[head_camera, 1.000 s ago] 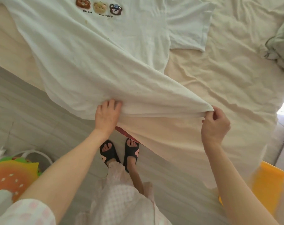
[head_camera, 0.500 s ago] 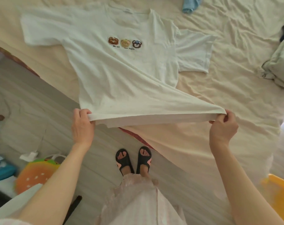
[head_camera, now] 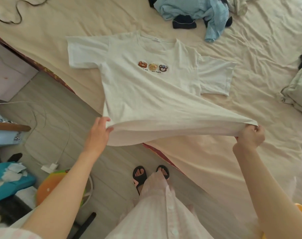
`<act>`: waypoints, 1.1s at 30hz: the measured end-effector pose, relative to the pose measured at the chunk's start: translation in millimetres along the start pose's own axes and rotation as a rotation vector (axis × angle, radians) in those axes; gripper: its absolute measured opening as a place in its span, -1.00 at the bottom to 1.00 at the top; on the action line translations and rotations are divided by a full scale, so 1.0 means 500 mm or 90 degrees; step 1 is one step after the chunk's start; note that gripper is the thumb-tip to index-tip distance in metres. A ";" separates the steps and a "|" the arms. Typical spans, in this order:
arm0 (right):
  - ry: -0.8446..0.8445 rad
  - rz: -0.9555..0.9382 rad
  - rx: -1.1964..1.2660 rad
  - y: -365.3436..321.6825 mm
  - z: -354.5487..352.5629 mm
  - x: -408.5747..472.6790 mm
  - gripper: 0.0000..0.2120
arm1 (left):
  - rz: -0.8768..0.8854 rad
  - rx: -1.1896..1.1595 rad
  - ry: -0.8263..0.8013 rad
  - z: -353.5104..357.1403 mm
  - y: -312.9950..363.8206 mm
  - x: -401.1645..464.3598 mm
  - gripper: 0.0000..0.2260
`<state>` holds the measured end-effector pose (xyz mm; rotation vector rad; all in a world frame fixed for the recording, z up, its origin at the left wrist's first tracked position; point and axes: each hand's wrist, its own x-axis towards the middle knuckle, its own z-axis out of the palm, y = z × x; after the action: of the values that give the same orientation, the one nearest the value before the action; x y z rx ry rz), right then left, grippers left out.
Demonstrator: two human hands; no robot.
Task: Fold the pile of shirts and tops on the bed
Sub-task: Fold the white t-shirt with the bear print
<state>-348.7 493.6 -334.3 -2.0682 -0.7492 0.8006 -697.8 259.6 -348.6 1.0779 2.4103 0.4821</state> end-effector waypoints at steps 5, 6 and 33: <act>-0.012 -0.076 -0.050 -0.005 -0.026 -0.037 -0.72 | -0.084 0.059 0.026 -0.014 -0.066 -0.046 -0.56; -0.010 -0.108 -0.070 -0.003 -0.032 -0.049 -0.72 | -0.112 0.034 0.060 -0.022 -0.071 -0.046 -0.59; -0.212 -0.267 -0.381 0.128 -0.171 -0.118 -0.67 | -0.241 -0.175 0.112 -0.124 -0.175 -0.102 -0.71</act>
<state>-307.3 379.0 -327.4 -2.1731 -1.7131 0.7406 -753.7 157.3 -326.0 0.4654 2.5227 0.7718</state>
